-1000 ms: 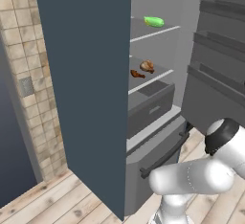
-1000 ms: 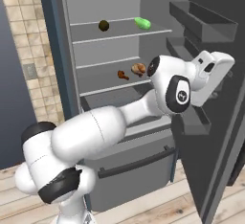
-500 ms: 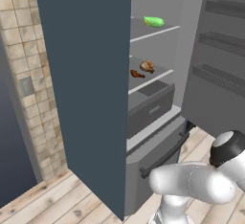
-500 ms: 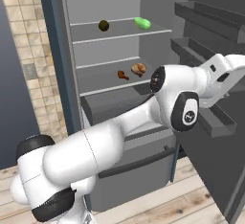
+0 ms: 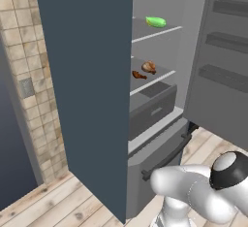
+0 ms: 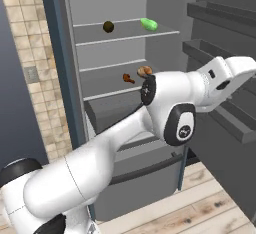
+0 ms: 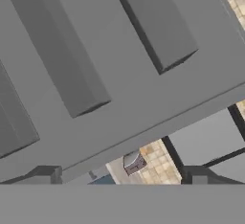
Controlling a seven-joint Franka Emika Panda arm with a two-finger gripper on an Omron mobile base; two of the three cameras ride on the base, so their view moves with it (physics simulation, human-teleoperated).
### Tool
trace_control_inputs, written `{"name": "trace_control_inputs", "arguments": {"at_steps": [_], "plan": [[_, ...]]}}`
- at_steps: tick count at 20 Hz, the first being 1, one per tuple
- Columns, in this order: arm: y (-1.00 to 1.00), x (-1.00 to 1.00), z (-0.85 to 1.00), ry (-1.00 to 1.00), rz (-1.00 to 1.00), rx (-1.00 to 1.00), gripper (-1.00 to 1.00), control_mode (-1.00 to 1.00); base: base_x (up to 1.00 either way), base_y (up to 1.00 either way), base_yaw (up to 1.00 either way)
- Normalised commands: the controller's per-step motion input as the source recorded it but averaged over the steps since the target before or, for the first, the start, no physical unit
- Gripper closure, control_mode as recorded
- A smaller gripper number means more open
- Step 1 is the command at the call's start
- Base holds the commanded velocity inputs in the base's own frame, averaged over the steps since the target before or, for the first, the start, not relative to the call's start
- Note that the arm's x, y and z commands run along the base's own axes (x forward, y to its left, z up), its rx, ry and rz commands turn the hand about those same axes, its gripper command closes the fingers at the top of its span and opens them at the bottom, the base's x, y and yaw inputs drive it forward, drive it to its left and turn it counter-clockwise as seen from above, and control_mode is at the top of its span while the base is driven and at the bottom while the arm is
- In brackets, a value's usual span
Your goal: Gather the corn and avocado from the fridge and place them on a tray on the dining counter. Then gather the chicken drumsticks from the fridge and place them on the other tray.
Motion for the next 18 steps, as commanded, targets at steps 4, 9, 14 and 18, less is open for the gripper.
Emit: {"name": "trace_control_inputs", "arguments": {"at_steps": [4, 9, 14, 18], "plan": [[0.88, 0.13, 0.13, 0.00, 0.00, 0.07, -1.00, -1.00, 0.00, 0.00, 0.00], [0.97, 0.15, 0.01, -0.03, 0.00, 0.10, -1.00, -1.00, 0.00, 0.00, 0.00], [0.92, 0.21, -0.01, -0.13, -0.02, 0.20, -1.00, -1.00, 0.00, 0.00, 0.00], [0.78, 0.02, -0.10, -0.21, -0.05, 0.33, -1.00, -1.00, 0.00, 0.00, 0.00]]}}
